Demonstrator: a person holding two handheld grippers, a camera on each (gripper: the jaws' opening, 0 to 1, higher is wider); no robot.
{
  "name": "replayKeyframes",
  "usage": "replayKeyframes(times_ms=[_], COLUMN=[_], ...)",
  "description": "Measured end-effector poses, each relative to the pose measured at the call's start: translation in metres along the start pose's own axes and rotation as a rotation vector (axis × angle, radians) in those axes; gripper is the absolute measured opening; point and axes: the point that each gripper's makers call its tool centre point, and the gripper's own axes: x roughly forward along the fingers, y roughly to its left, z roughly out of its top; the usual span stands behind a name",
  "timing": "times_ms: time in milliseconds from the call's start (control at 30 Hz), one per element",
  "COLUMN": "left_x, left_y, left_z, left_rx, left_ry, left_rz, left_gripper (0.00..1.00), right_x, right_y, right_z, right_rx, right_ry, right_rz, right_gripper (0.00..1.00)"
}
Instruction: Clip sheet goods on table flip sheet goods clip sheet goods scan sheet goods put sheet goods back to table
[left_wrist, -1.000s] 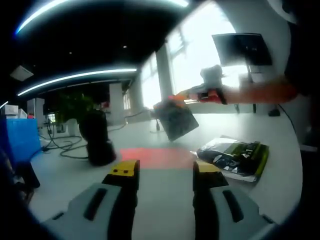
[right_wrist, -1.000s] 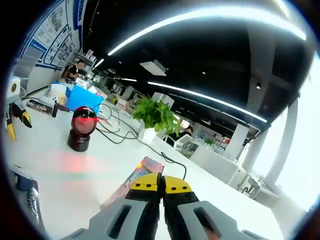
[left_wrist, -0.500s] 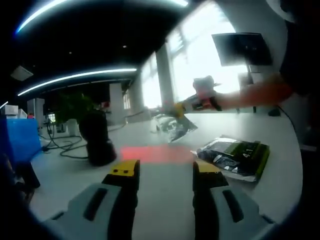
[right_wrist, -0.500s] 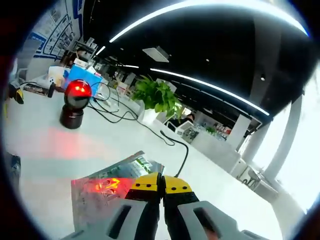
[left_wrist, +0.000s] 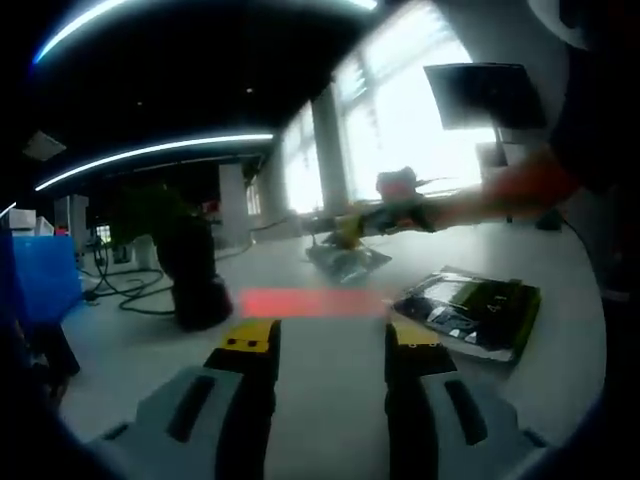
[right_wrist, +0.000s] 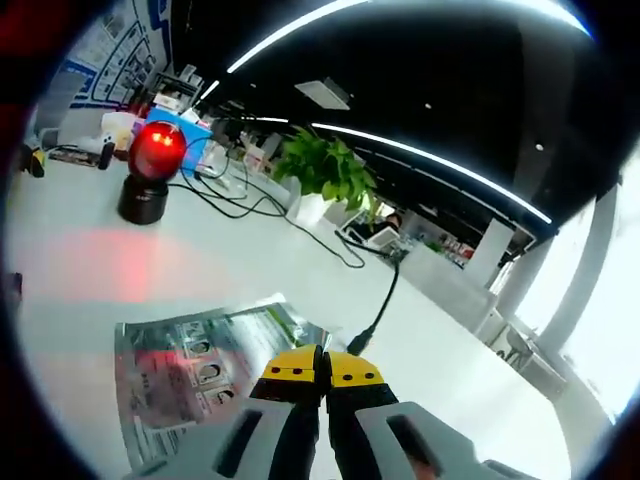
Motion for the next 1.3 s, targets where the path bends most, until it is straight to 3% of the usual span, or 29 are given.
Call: replayKeyframes(times_ms=[167,500,833,967,1100,1233,1300], left_x=[0.000,0.000,0.001,0.001,0.002,0.002,0.002], left_y=[0.002,0.007,0.002,0.002,0.001,0.001,0.000], left_z=[-0.002,-0.005,-0.003,-0.002,-0.002,-0.002,-0.001], left_rx=[0.006,0.009,0.011,0.011,0.010,0.012,0.012], left_ry=[0.009,0.011,0.015,0.015,0.014,0.015,0.014], left_rz=[0.003,0.011,0.015,0.015,0.018,0.015,0.015], left_gripper=[0.34,0.33,0.33,0.33,0.33,0.33,0.33], right_x=[0.005,0.006,0.011,0.010,0.011,0.009,0.005], right_y=[0.006,0.016,0.018,0.014,0.013,0.011,0.007], right_z=[-0.019,-0.024,-0.032,-0.039,-0.039,-0.033,-0.029], right_rx=[0.009,0.017,-0.029,0.069,0.101,0.126,0.151], right_ry=[0.026,0.028,0.042,0.065,0.069,0.057,0.056], right_rz=[0.006,0.026,0.034,0.011,0.008,0.012,0.006], right_gripper=[0.00,0.00,0.00,0.00,0.05,0.21,0.23])
